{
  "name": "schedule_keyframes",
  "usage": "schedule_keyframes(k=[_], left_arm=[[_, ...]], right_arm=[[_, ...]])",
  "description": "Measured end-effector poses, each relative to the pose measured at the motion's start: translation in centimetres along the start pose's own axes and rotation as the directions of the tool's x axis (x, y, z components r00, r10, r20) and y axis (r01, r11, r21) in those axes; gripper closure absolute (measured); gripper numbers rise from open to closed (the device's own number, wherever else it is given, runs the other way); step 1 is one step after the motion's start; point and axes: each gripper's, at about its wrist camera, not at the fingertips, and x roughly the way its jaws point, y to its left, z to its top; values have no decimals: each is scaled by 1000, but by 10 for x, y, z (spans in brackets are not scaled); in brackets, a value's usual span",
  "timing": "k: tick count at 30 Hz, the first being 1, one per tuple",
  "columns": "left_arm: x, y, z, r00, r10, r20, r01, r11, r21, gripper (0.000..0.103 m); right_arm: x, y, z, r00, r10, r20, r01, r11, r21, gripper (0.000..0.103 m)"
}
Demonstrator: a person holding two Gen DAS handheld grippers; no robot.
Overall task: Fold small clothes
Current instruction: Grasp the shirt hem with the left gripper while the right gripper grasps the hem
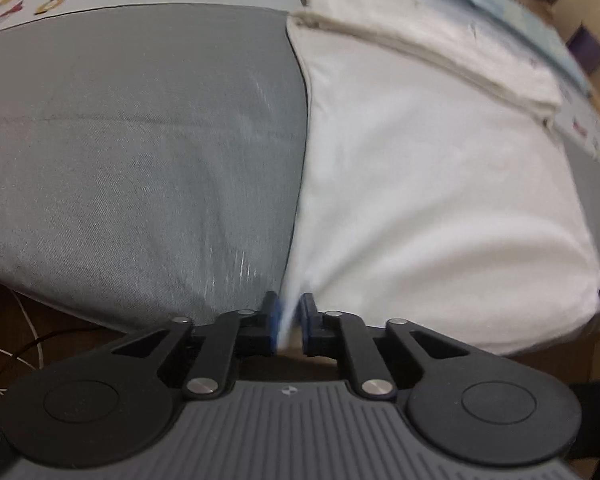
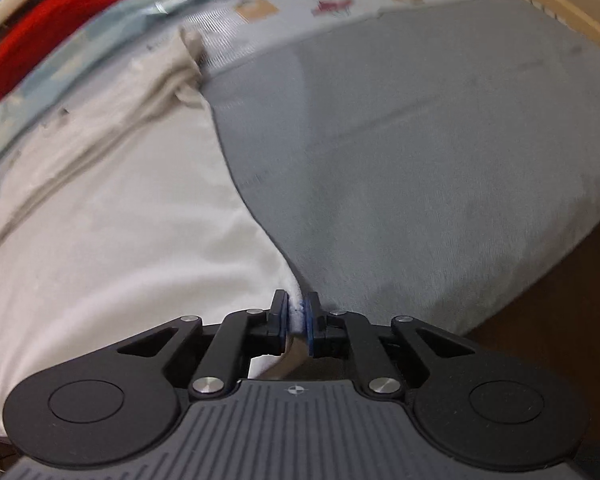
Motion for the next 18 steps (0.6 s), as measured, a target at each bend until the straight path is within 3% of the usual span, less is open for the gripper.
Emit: schedule_keyframes(k=[1, 8, 12, 18], left_arm=[[2, -2, 0, 1000, 11, 0, -11, 1000, 16, 91], [1, -2, 1, 1000, 14, 1, -14, 1000, 20, 92], [-2, -2, 0, 1000, 11, 4, -11, 1000, 23, 94], [2, -4, -2, 1000, 16, -11, -16, 999, 41, 92]], right_arm=[[5, 1, -2, 1000, -11, -29, 11, 1000, -8, 83], [9, 12, -8, 998, -52, -39, 48, 996, -78, 80], [7, 12, -8, 998, -50, -35, 47, 995, -89, 92], [5, 14, -10, 998, -56, -34, 53, 993, -101, 87]])
